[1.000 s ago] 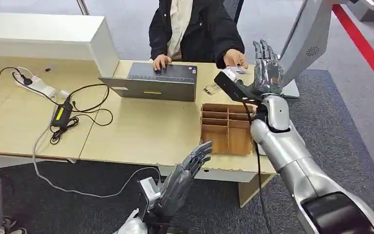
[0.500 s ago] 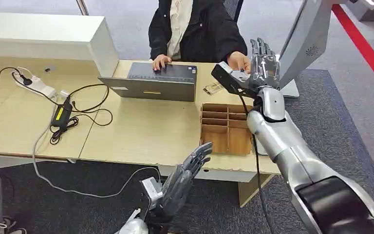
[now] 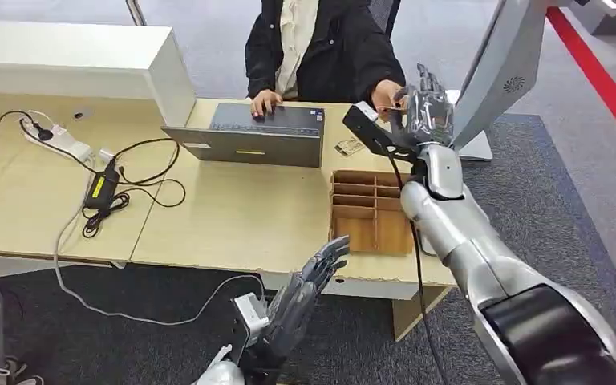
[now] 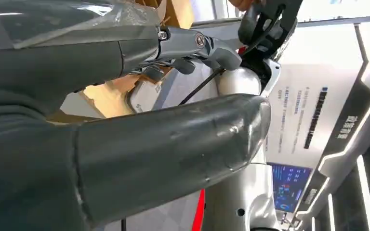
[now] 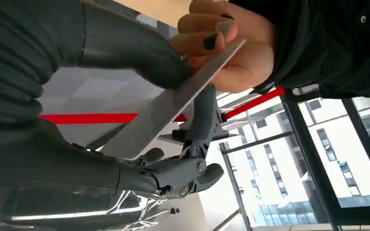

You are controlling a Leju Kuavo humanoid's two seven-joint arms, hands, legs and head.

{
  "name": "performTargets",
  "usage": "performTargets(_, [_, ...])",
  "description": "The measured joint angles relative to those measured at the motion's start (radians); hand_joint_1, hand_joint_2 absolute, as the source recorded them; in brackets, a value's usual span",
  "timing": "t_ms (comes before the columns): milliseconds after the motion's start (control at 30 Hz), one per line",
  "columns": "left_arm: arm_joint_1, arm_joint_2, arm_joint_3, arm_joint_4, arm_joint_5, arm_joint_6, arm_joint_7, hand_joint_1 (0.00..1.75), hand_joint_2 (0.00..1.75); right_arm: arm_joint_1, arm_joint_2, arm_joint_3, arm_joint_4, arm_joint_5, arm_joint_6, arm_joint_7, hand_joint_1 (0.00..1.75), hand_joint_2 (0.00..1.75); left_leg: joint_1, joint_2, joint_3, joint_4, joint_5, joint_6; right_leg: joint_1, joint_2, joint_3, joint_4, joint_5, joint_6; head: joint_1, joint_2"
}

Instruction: Pass the card to the sensor for recognition and then transmit it.

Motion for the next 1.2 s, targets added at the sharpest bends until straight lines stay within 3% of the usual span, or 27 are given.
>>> performTargets(633, [0.0,0.0,0.0,0.008,0.001,-0.011,0.002,0.0,0.0,-0.003,0.007,0.0,0.023,-0.066,-0.031,-0.037,1.75,1.75,0.0,0.0,0.0,0.0,0.0,0.0,0.0,0.0,0.0,0.0,0.0,0.0,0.0,0.0])
performTargets(800, [0.0,0.0,0.0,0.008,0.0,0.005,0.005,0.0,0.0,0.002,0.008,0.0,0.019,-0.092,-0.042,-0.094,1.75,1.75,0.0,0.0,0.0,0.0,0.0,0.0,0.0,0.0,0.0,0.0,0.0,0.0,0.0,0.0])
performTargets(933, [0.008,-0.001,0.0,0.008,-0.009,0.04,0.014,0.0,0.0,0.043,0.006,-0.021,-0.035,-0.091,-0.044,-0.158,1.75,1.75,0.0,0.0,0.001,0.0,0.0,0.0,0.0,0.0,0.0,0.0,0.0,0.0,0.0,0.0])
performTargets(1133, [0.046,0.003,0.008,-0.015,-0.062,0.066,0.053,0.0,0.0,0.197,-0.035,-0.087,-0.199,-0.069,-0.05,-0.122,1.75,1.75,0.0,0.0,0.001,0.0,0.0,0.0,0.0,0.0,0.0,-0.001,0.0,0.0,0.0,0.0])
performTargets(1200, [0.052,0.013,0.011,-0.032,-0.076,0.071,0.069,0.0,0.0,0.268,-0.065,-0.143,-0.288,-0.073,-0.051,-0.113,1.75,1.75,0.0,0.0,0.0,0.0,0.0,0.0,0.0,-0.001,0.001,-0.001,0.0,0.0,0.0,0.0])
